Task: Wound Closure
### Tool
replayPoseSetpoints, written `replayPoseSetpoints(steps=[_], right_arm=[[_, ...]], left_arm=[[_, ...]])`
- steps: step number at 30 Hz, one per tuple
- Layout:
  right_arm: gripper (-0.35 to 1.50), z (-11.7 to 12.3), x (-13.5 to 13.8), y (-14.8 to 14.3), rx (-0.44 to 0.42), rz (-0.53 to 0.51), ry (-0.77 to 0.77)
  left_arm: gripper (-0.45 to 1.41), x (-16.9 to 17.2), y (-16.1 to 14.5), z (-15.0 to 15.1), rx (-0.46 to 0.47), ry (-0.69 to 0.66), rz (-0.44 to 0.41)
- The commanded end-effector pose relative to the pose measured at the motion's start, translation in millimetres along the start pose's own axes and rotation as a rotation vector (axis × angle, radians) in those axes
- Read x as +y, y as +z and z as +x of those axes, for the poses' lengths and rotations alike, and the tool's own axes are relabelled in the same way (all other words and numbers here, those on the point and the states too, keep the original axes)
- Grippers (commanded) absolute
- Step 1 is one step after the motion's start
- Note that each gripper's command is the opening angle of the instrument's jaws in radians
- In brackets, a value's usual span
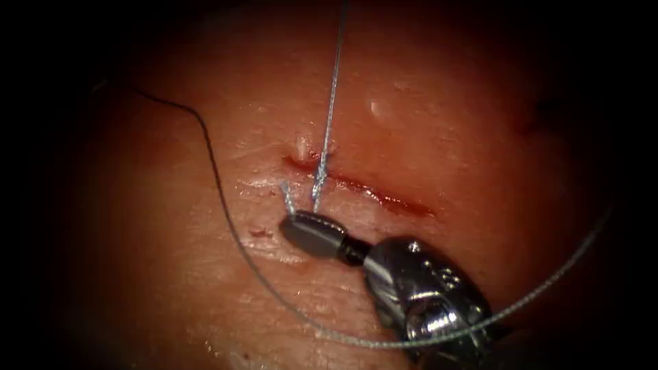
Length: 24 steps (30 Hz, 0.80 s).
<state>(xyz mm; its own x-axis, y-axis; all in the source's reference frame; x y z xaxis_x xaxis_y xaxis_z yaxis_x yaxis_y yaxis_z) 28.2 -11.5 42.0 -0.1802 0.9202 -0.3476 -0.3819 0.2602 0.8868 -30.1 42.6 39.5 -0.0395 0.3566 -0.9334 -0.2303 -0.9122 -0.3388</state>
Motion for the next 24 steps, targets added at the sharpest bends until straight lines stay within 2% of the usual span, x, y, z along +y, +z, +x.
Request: replayPoseSetpoints(steps=[1, 4, 5, 6, 9, 13, 18, 24], right_arm=[[-0.35, -0.9, 0.3, 1.1, -0.012, 0.018, 0.024], [-0.35, -1.4, 0.3, 1.4, -0.023, 0.031, 0.108], [-0.35, -1.2, 0.2, 1.7, -0.036, 0.037, 0.362], [-0.35, -1.0, 0.1, 1.8, -0.044, 0.04, 0.433], [-0.35, -0.2, -0.8, 1.7, -0.082, 0.043, 0.437], [-0.35, 0.0, -1.2, 1.6, -0.091, 0.047, 0.445], [-0.35, -0.7, -1.4, 1.4, -0.125, 0.067, 0.45], [-0.35, -2.6, -3.2, 1.8, -0.215, 0.094, 0.425]], left_arm=[[-0.45, -0.9, 0.9, -0.3, -0.001, 0.007, 0.004], [-0.45, -1.7, 1.4, -0.4, -0.006, 0.016, 0.013], [-0.45, -2.0, 1.6, -0.4, -0.009, 0.022, 0.015], [-0.45, -2.1, 1.6, -0.4, -0.009, 0.022, 0.015], [-0.45, -2.4, 1.7, -0.4, -0.015, 0.029, 0.015], [-0.45, -2.4, 2.0, -0.5, -0.016, 0.029, 0.02], [-0.45, -2.1, 2.8, -1.1, -0.028, 0.042, 0.031], [-0.45, -2.2, 3.3, -1.1, -0.029, 0.071, 0.037]])
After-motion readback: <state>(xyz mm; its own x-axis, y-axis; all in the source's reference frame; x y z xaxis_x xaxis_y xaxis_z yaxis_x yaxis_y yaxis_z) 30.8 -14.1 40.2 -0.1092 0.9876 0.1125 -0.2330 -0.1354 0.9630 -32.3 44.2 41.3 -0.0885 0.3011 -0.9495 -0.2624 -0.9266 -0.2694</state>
